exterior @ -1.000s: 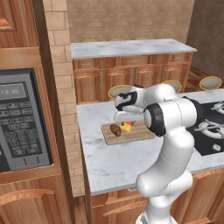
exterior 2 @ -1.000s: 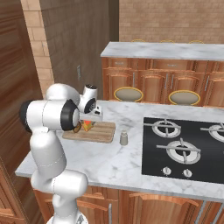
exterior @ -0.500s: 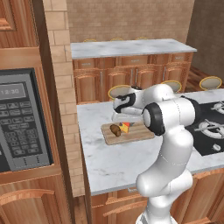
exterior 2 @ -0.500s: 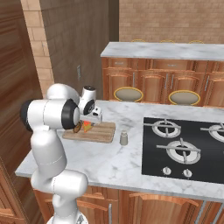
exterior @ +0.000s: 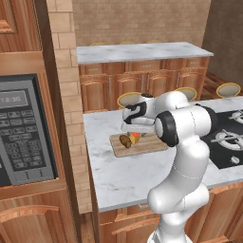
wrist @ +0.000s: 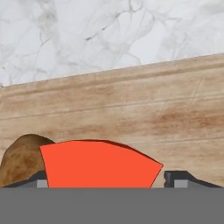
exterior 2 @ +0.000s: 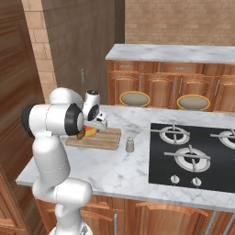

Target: Retrieve the reheated potato from the microwave, then place the potato, cheese, and condiment on the cutting board.

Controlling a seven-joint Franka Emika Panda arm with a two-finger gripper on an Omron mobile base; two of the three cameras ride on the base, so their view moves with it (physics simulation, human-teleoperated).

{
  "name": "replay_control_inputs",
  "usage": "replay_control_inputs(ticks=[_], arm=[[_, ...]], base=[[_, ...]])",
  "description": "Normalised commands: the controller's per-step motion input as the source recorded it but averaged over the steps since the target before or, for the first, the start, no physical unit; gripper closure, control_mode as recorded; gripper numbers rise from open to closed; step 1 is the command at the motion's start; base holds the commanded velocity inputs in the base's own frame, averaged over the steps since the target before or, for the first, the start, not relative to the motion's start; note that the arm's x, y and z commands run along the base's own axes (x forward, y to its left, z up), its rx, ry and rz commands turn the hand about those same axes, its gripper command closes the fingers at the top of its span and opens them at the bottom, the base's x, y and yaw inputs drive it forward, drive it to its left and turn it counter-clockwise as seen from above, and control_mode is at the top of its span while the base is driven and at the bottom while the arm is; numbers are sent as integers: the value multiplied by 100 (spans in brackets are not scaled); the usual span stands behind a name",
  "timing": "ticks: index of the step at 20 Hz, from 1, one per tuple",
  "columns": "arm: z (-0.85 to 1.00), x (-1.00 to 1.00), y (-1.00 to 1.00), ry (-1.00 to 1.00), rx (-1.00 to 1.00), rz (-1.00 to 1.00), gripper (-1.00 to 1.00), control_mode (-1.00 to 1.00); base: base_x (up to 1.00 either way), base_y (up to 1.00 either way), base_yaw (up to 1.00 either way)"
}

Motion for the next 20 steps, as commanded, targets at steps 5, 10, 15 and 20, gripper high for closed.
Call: replay_control_inputs(ticks=[5, 10, 15, 20], arm=[[22, 0, 0, 0, -2, -5, -100, -100], [29, -6, -3, 0, 0, -5, -100, -100], [-1, -5, -6, 0, -3, -5, -100, -100], [-33, 0, -2, 0, -9, -1, -100, -100]], base=[[0, 0, 0], [0, 0, 0], [0, 0, 0], [0, 0, 0]])
